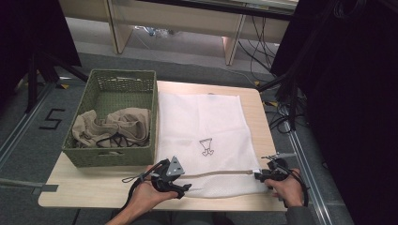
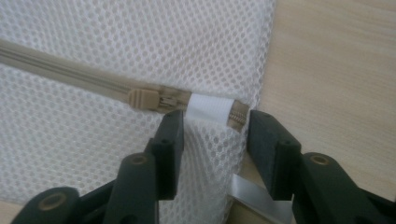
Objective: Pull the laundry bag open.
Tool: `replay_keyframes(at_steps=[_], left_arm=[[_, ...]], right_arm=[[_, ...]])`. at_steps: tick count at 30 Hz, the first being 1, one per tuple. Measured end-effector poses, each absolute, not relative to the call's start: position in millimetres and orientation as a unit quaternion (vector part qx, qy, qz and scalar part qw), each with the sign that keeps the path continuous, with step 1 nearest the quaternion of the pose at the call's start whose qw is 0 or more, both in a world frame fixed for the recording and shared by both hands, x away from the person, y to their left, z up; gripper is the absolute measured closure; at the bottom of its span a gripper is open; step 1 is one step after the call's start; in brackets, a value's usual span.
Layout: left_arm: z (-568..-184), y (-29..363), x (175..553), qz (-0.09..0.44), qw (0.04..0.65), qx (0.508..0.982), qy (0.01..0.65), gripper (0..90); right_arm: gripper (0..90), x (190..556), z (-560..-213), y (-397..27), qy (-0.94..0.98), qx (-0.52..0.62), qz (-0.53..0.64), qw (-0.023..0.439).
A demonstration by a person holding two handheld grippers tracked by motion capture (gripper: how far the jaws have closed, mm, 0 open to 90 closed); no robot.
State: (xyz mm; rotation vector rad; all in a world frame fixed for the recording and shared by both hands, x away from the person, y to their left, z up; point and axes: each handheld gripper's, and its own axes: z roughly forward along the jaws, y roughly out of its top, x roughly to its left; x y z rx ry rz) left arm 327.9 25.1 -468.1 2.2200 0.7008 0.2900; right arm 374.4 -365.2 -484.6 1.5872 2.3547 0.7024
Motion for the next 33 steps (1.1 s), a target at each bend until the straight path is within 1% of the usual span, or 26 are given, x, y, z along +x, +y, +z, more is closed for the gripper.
replay_keyframes(at_steps=[1, 4, 7, 9, 14, 15, 16, 17, 22, 25, 29, 33], left_arm=[[-467.9, 25.3, 328.0, 0.114, 0.388, 0.872, 0.276, 33.9], [-467.8, 25.7, 328.1, 0.114, 0.388, 0.872, 0.275, 33.9], [-467.4, 26.2, 328.1, 0.114, 0.388, 0.872, 0.276, 33.9], [-467.2, 26.6, 328.0, 0.114, 0.388, 0.871, 0.277, 33.9], [-466.5, 27.0, 327.7, 0.115, 0.390, 0.871, 0.277, 33.8], [-466.5, 27.0, 327.7, 0.115, 0.390, 0.871, 0.277, 33.8], [-466.4, 27.0, 327.7, 0.116, 0.389, 0.871, 0.277, 33.8], [-466.3, 27.2, 327.7, 0.117, 0.390, 0.870, 0.278, 33.8], [-466.1, 27.5, 329.3, 0.118, 0.391, 0.870, 0.278, 33.9], [-465.7, 27.9, 330.0, 0.116, 0.391, 0.870, 0.278, 33.9], [-464.5, 26.5, 331.1, 0.116, 0.393, 0.868, 0.279, 34.6], [-462.1, 24.2, 333.1, 0.113, 0.398, 0.868, 0.276, 36.3]], right_arm=[[55.4, 375.5, -485.3, -361.9, 0.802, 0.539, 0.227, 0.117], [53.7, 377.4, -485.3, -357.5, 0.809, 0.532, 0.215, 0.126], [53.7, 378.6, -485.0, -354.8, 0.809, 0.534, 0.209, 0.126], [56.6, 380.4, -484.5, -353.1, 0.811, 0.533, 0.206, 0.126], [70.4, 383.0, -484.3, -353.1, 0.812, 0.529, 0.215, 0.123], [70.4, 383.0, -484.3, -353.1, 0.812, 0.529, 0.215, 0.123], [72.9, 383.3, -484.2, -353.3, 0.812, 0.528, 0.217, 0.120], [78.0, 384.3, -484.6, -354.5, 0.813, 0.526, 0.223, 0.118], [82.3, 385.2, -483.7, -357.8, 0.811, 0.523, 0.239, 0.109], [83.6, 384.1, -476.3, -357.0, 0.814, 0.510, 0.249, 0.121], [83.8, 380.1, -456.6, -355.5, 0.806, 0.497, 0.285, 0.150], [83.9, 375.6, -439.4, -350.9, 0.806, 0.478, 0.306, 0.166]])
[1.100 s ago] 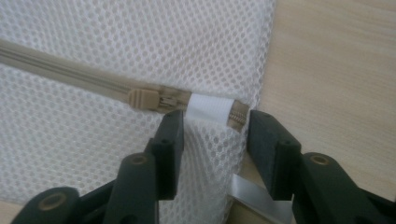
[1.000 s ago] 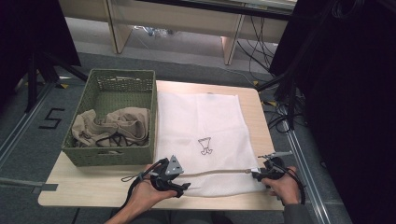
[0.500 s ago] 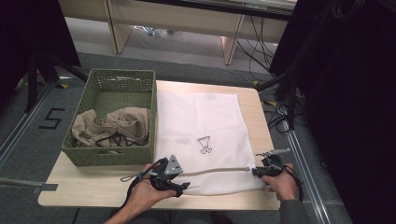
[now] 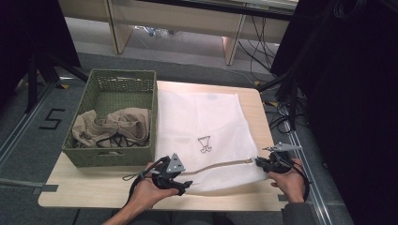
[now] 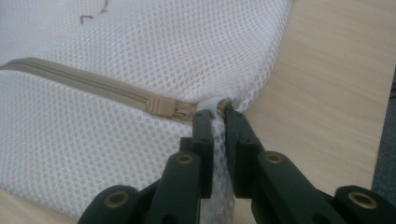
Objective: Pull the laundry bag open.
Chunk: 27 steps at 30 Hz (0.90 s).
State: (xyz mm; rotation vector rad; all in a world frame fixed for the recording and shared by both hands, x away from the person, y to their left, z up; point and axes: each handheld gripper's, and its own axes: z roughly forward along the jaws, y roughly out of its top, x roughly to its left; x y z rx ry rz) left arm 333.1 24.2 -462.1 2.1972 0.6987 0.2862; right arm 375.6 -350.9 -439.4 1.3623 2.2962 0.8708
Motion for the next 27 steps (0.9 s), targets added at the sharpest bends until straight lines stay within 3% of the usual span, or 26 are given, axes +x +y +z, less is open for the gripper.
replay_keyframes(at_steps=[6, 16, 27], left_arm=[[-446.3, 7.5, 345.4, 0.107, 0.425, 0.858, 0.267, 46.3], [-422.2, -55.7, 375.3, 0.110, 0.462, 0.851, 0.224, 65.4], [-422.1, -90.5, 387.2, 0.132, 0.457, 0.855, 0.208, 65.7]], right_arm=[[84.0, 371.6, -425.5, -340.7, 0.812, 0.459, 0.312, 0.184], [84.0, 364.2, -400.9, -329.9, 0.817, 0.416, 0.348, 0.197], [84.2, 358.5, -383.2, -312.6, 0.825, 0.379, 0.367, 0.202]])
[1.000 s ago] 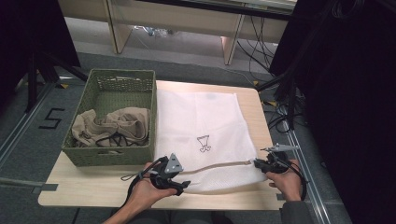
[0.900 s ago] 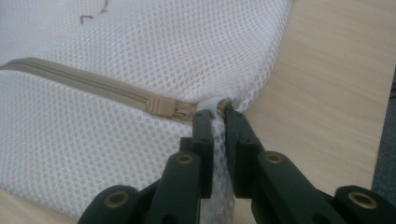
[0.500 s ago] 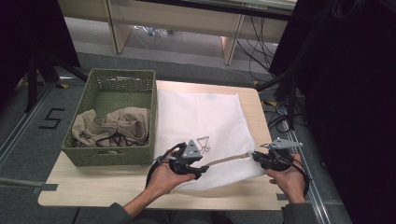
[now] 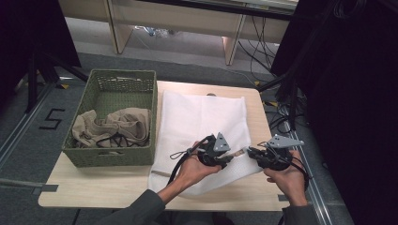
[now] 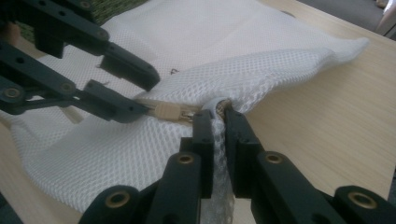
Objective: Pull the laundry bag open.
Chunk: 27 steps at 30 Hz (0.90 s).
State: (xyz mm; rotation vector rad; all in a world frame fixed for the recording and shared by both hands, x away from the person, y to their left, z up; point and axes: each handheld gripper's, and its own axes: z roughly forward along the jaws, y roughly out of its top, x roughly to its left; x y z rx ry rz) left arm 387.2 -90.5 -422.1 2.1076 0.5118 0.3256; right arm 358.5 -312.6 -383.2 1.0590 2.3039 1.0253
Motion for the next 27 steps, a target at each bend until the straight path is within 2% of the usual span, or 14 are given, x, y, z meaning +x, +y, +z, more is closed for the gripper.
replay_keyframes(at_steps=[13, 16, 18, 26, 27], left_arm=[[-415.4, -105.9, 385.7, 0.157, 0.446, 0.862, 0.184, 65.4], [-415.6, -107.9, 387.1, 0.150, 0.450, 0.860, 0.187, 71.7], [-415.9, -109.1, 386.6, 0.158, 0.445, 0.863, 0.180, 80.3], [-415.3, -108.9, 384.5, 0.157, 0.438, 0.866, 0.181, 81.7], [-415.2, -108.0, 383.7, 0.161, 0.440, 0.865, 0.179, 81.7]], right_arm=[[84.2, 356.7, -378.5, -299.3, 0.832, 0.364, 0.366, 0.202], [84.2, 357.1, -379.6, -298.8, 0.833, 0.362, 0.365, 0.203], [84.2, 357.1, -380.3, -298.4, 0.834, 0.362, 0.363, 0.204], [83.6, 358.3, -380.7, -298.4, 0.833, 0.363, 0.366, 0.202], [78.8, 358.4, -380.9, -300.3, 0.822, 0.384, 0.374, 0.190]])
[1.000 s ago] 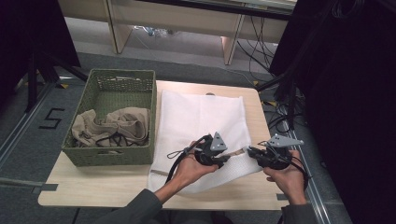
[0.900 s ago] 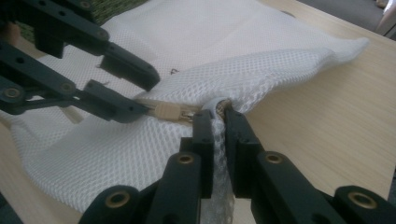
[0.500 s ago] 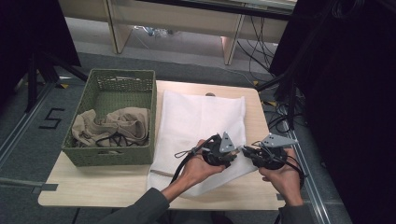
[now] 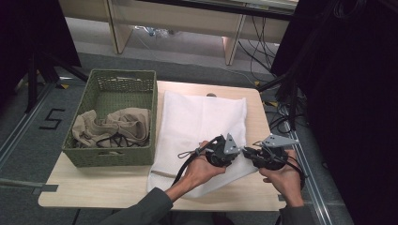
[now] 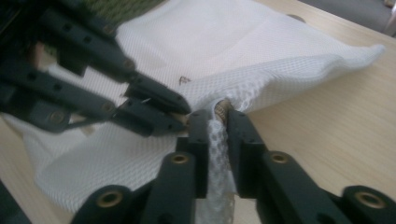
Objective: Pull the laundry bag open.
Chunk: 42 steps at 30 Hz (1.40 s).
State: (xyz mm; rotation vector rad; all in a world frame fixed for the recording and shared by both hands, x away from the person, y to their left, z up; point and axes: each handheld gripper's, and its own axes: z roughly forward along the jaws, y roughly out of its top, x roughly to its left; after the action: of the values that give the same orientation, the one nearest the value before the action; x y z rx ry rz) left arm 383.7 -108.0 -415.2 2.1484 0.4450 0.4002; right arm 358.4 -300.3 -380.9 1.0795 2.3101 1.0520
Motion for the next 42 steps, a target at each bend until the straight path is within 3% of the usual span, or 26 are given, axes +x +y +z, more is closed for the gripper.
replay_keyframes(at_steps=[2, 3, 5, 8, 11, 12, 16, 19, 22, 26, 31, 42], left_arm=[[-414.9, -107.2, 383.4, 0.163, 0.440, 0.864, 0.180, 81.7], [-415.0, -105.9, 383.0, 0.160, 0.442, 0.863, 0.182, 81.7], [-415.0, -105.9, 382.8, 0.158, 0.442, 0.864, 0.180, 81.7], [-416.0, -108.2, 379.7, 0.159, 0.444, 0.865, 0.174, 81.7], [-417.6, -110.4, 378.7, 0.153, 0.443, 0.867, 0.170, 81.7], [-418.8, -112.8, 377.3, 0.153, 0.442, 0.868, 0.166, 81.6], [-422.1, -115.1, 377.7, 0.147, 0.443, 0.869, 0.163, 81.4], [-422.7, -115.2, 379.2, 0.149, 0.443, 0.867, 0.173, 80.5], [-423.5, -116.3, 381.0, 0.151, 0.434, 0.870, 0.176, 70.9], [-425.0, -117.0, 382.7, 0.153, 0.426, 0.873, 0.180, 70.1], [-426.2, -122.2, 381.3, 0.166, 0.423, 0.875, 0.167, 80.3], [-426.6, -121.4, 380.2, 0.160, 0.421, 0.877, 0.167, 81.8]], right_arm=[[76.5, 359.4, -380.8, -301.7, 0.817, 0.392, 0.379, 0.189], [66.9, 362.2, -381.2, -306.5, 0.809, 0.414, 0.375, 0.184], [59.1, 364.6, -383.7, -310.9, 0.796, 0.438, 0.382, 0.169], [54.8, 369.3, -390.4, -315.9, 0.788, 0.460, 0.381, 0.151], [57.4, 371.0, -393.1, -317.4, 0.786, 0.458, 0.393, 0.137], [66.5, 372.2, -392.9, -316.5, 0.793, 0.445, 0.398, 0.123], [82.3, 372.6, -393.9, -313.8, 0.807, 0.423, 0.395, 0.115], [83.1, 371.2, -390.9, -312.4, 0.811, 0.416, 0.396, 0.112], [83.4, 367.7, -383.3, -307.9, 0.810, 0.409, 0.402, 0.124], [83.4, 367.7, -382.5, -304.8, 0.810, 0.408, 0.404, 0.121], [83.4, 367.6, -382.3, -303.7, 0.810, 0.409, 0.402, 0.126], [84.0, 367.2, -380.5, -303.1, 0.825, 0.393, 0.375, 0.156]])
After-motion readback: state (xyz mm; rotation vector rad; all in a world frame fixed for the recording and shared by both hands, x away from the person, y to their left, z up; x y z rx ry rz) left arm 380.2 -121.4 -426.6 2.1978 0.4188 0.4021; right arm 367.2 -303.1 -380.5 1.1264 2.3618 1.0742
